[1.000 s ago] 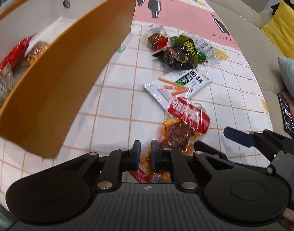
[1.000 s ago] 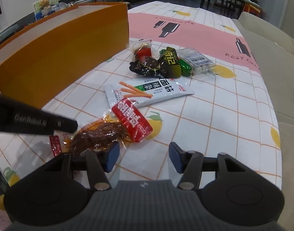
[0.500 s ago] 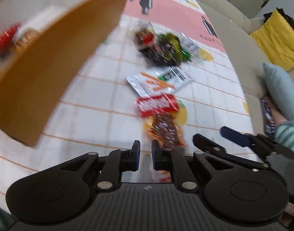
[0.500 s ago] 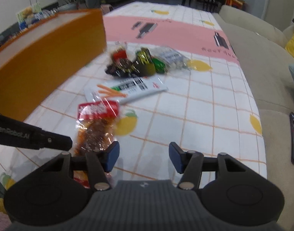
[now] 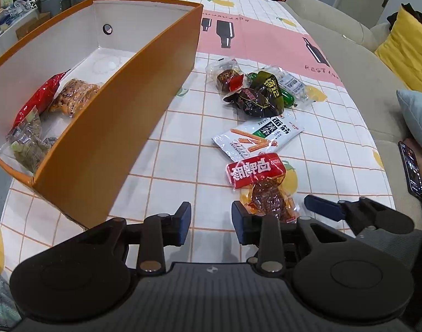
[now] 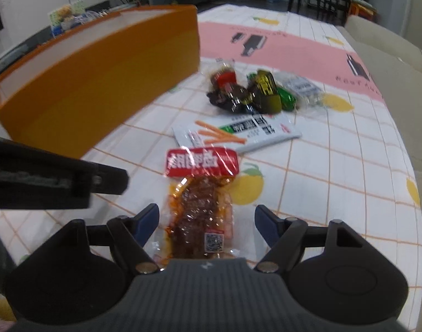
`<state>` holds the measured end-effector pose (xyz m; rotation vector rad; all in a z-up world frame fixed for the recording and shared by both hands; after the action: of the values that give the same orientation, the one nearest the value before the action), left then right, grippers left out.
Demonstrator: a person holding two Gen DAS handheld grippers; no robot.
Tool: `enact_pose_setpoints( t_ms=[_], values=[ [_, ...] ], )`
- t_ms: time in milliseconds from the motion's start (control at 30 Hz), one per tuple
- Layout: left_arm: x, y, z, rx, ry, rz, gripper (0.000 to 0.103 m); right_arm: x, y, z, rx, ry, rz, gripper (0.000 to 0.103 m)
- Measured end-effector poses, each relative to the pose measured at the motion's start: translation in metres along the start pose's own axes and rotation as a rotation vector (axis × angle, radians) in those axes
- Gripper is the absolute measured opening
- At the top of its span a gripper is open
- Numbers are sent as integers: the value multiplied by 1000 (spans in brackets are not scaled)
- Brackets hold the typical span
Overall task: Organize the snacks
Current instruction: 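Grasp the red-labelled meat snack with the right tool, then grasp the white spicy-strip packet with the left tool while the right tool holds the meat snack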
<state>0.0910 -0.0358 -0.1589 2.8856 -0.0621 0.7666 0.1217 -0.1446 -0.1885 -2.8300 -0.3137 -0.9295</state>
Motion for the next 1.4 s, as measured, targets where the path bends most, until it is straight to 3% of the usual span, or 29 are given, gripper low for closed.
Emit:
enact_pose_setpoints(
  t_ms=[167,267,467,600,900,967,1200,1400],
  values=[
    [-2,-2,2,5,-11,-3,39,-1,1,5,-7,4,-15,71],
    [-2,-3,2,9,-13,-3,39,-1,-2,4,-18,14,-50,60],
    [1,3,4,-15,-1,49,39,0,1,1,-11,1,-65,58],
    [9,15,3,-38,29,141,53,1,11,-5,-25,-21,-38,55],
    [40,55,26,-85,55,408,88,10,65,-13,-153,-23,59,55],
    [47,60,40,-83,27,450,88,12,73,-11,-159,-25,84,55],
    [64,69,71,-91,40,572,88,12,77,-7,-149,-26,108,55],
    [65,69,95,-80,-13,584,88,14,81,-2,-156,-32,120,56]
  ],
)
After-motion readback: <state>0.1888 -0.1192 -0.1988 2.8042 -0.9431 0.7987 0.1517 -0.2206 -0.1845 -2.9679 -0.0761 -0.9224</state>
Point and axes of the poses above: each gripper's, at about its wrist camera, not at the fingertips, and z roughly the way its jaws point, y to its right, x to its top, the point moved 5 cm from there along z, roughly the way its jaws point
